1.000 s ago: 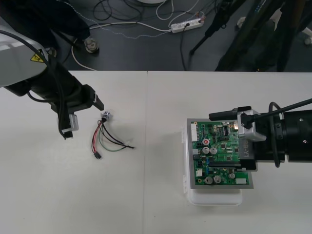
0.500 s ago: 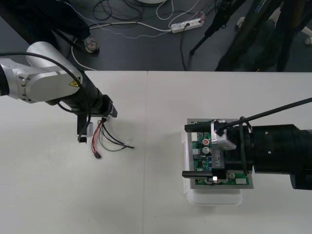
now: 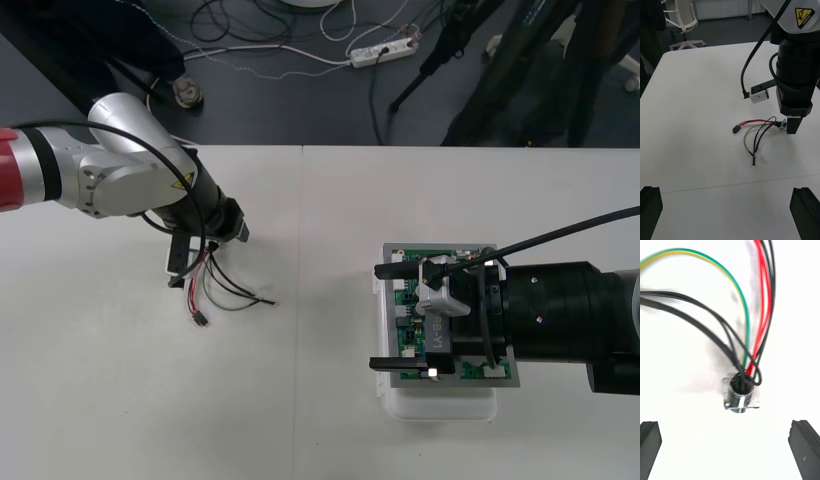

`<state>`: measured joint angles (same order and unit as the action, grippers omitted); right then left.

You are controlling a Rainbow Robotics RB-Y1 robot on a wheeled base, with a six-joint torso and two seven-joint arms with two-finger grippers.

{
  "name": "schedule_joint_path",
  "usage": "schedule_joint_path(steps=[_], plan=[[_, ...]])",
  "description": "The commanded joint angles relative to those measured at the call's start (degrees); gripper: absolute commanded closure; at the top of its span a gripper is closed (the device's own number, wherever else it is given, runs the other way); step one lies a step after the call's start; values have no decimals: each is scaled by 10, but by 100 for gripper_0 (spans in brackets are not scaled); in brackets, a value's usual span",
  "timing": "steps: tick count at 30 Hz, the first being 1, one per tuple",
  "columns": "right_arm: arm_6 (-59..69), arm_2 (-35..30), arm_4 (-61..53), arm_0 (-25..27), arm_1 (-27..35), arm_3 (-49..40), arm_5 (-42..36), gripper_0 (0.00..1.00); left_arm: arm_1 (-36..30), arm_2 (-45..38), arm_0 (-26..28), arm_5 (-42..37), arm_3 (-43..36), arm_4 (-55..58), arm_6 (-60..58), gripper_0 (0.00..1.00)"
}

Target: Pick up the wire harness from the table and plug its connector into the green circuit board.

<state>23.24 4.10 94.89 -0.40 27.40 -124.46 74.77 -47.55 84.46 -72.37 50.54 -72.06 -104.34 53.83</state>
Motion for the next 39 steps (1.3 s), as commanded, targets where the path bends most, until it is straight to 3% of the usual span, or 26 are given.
schedule_joint_path(steps=[1,34,39], plan=[[-8,8,3,10,-9,-4,-6,0,25,32,-32,-48,36,-2,90,0],[-39,5,17,12,-24,-4,-12,0,83,105,-31,-118,125,56,98,0],[-50,5,17,12,-24,-4,-15,0,83,105,-31,-119,127,56,98,4]])
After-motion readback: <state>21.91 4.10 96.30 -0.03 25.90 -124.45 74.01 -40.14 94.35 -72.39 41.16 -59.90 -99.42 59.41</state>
